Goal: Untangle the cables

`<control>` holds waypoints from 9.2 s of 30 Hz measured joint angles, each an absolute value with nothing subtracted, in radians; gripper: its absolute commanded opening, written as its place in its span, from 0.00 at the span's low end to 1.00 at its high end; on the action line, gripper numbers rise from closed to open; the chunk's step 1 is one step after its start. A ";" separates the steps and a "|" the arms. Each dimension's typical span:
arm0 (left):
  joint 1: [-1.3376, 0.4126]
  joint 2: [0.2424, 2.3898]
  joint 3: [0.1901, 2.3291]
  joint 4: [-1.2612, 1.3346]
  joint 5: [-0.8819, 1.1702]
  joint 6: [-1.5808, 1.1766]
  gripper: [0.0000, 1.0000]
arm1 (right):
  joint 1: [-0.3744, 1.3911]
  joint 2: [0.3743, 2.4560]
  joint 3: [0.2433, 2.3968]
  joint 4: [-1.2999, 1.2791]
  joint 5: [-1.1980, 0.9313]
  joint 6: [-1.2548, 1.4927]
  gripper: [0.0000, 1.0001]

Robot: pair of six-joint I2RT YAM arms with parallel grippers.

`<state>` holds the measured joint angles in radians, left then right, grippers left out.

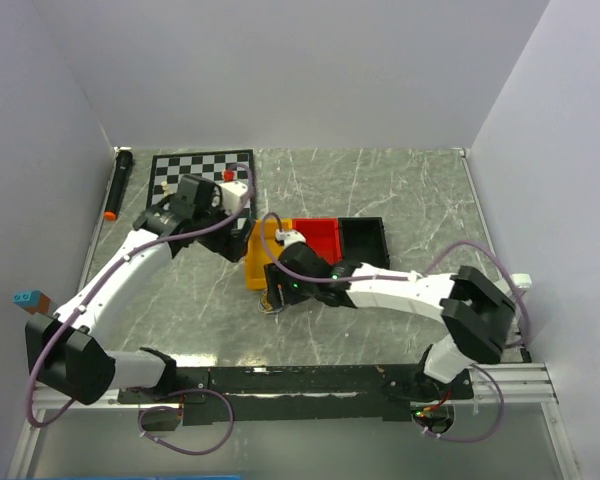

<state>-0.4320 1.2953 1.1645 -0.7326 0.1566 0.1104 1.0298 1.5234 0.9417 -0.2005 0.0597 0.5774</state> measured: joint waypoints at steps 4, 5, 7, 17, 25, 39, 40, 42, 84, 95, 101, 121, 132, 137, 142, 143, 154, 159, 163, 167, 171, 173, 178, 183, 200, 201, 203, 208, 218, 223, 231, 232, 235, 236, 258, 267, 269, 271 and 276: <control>-0.320 1.284 1.164 -0.743 0.199 0.110 0.97 | 1.030 1.631 1.045 -0.223 0.085 0.580 0.62; -0.294 1.284 1.164 -0.746 0.204 0.111 0.97 | 1.030 1.660 1.071 -0.236 0.094 0.583 0.57; -0.255 1.284 1.163 -0.749 0.206 0.112 0.97 | 1.030 1.705 1.112 -0.256 0.110 0.586 0.42; -0.248 1.256 1.141 -0.749 0.248 0.120 0.97 | 1.031 1.636 1.011 -0.284 0.115 0.607 0.00; -0.322 1.256 1.141 -0.759 0.269 0.118 0.97 | 1.038 1.475 0.835 -0.315 0.113 0.627 0.00; -0.591 1.209 0.956 -0.651 0.457 0.123 0.99 | 1.037 1.240 0.667 -0.315 0.077 0.627 0.41; -0.603 1.208 0.946 -0.646 0.467 0.122 0.99 | 1.034 1.233 0.666 -0.314 0.074 0.627 0.43; -0.635 1.208 0.929 -0.622 0.479 0.114 0.98 | 1.027 1.219 0.665 -0.306 0.060 0.630 0.43; -0.910 1.439 0.817 -0.311 0.398 0.138 0.01 | 0.909 1.291 0.578 -0.185 -0.126 0.745 0.00; -0.910 1.435 0.817 -0.325 0.398 0.146 0.01 | 0.865 1.071 0.447 -0.079 -0.157 0.774 0.67; -0.910 1.429 0.817 -0.327 0.393 0.146 0.01 | 0.865 1.102 0.437 0.047 -0.211 0.791 0.64; -0.910 1.429 0.831 -0.362 0.382 0.157 0.01 | 0.865 1.288 0.466 0.127 -0.218 0.828 0.00; -0.870 1.300 0.845 -0.490 0.331 0.228 0.01 | 0.852 1.054 0.400 0.046 -0.164 0.833 0.00; -0.851 1.216 0.844 -0.529 0.333 0.251 0.01 | 0.841 0.991 0.381 -0.028 -0.137 0.837 0.00; -0.823 1.183 0.838 -0.590 0.308 0.307 0.01 | 0.820 0.915 0.381 -0.144 -0.080 0.842 0.00; -0.820 1.174 0.835 -0.606 0.291 0.324 0.01 | 0.812 0.898 0.381 -0.175 -0.059 0.848 0.00; -0.731 0.984 0.728 -0.711 0.145 0.532 0.01 | 0.655 0.686 0.480 -0.505 0.120 0.909 0.00; -0.704 0.934 0.672 -0.730 0.108 0.594 0.01 | 0.611 0.651 0.514 -0.629 0.183 0.937 0.00; -0.696 0.879 0.626 -0.753 0.073 0.640 0.01 | 0.591 0.652 0.522 -0.712 0.213 0.958 0.00; -0.695 0.844 0.622 -0.773 0.059 0.672 0.01 | 0.584 0.668 0.526 -0.746 0.213 0.952 0.00; -0.693 0.833 0.628 -0.796 0.060 0.678 0.01 | 0.583 0.704 0.526 -0.746 0.173 0.910 0.03; -0.691 0.842 0.649 -0.820 0.075 0.677 0.01 | 0.582 0.732 0.526 -0.745 0.148 0.884 0.23; -0.683 0.884 0.730 -0.859 0.114 0.666 0.17 | 0.609 0.797 0.522 -0.731 0.097 0.810 0.52; -0.680 0.935 0.745 -0.853 0.166 0.645 0.29 | 0.722 0.804 0.522 -0.595 0.039 0.734 0.56; -0.591 0.952 0.760 -0.813 0.232 0.529 0.51 | 0.942 1.348 0.704 -0.043 -0.164 0.554 0.59; -0.583 0.960 0.760 -0.810 0.238 0.524 0.51 | 0.949 1.369 0.717 -0.022 -0.177 0.553 0.60; -0.569 0.989 0.760 -0.802 0.253 0.511 0.51 | 0.961 1.399 0.728 0.011 -0.198 0.552 0.61; -0.536 1.047 0.753 -0.762 0.284 0.503 0.51 | 0.991 1.440 0.738 0.015 -0.242 0.550 0.61; -0.495 1.135 0.714 -0.727 0.341 0.567 0.48 | 0.997 1.480 0.784 -0.028 -0.244 0.551 0.61; -0.473 1.145 0.698 -0.734 0.343 0.638 0.40 | 0.997 1.480 0.783 -0.030 -0.246 0.553 0.60; -0.457 1.166 0.661 -0.736 0.343 0.717 0.35 | 1.005 1.461 0.717 -0.010 -0.300 0.548 0.62; -0.456 1.165 0.653 -0.736 0.344 0.723 0.34 | 1.009 1.461 0.716 -0.012 -0.305 0.546 0.62; -0.453 1.164 0.641 -0.737 0.344 0.738 0.29 | 1.022 1.461 0.718 -0.011 -0.322 0.533 0.62; -0.453 1.164 0.641 -0.736 0.344 0.741 0.26 | 1.024 1.463 0.718 -0.010 -0.326 0.531 0.61; -0.395 1.109 0.760 -0.714 0.379 0.677 0.36 | 1.029 1.609 0.800 -0.041 -0.385 0.525 0.27; -0.394 1.067 0.879 -0.817 0.428 0.622 0.74 | 1.034 1.608 0.801 -0.069 -0.352 0.537 0.03; -0.394 1.048 0.894 -0.828 0.464 0.612 0.76 | 1.034 1.606 0.800 -0.075 -0.344 0.540 0.01; -0.400 1.019 0.891 -0.843 0.508 0.605 0.77 | 1.034 1.601 0.799 -0.078 -0.337 0.543 0.00; -0.493 0.976 0.805 -0.847 0.544 0.609 0.77 | 1.034 1.583 0.790 -0.086 -0.321 0.556 0.00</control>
<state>-0.4927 0.9764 0.8055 -0.8467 0.5442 0.6086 1.0344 1.5829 0.7898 -0.0860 -0.3210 0.5564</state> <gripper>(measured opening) 0.767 0.008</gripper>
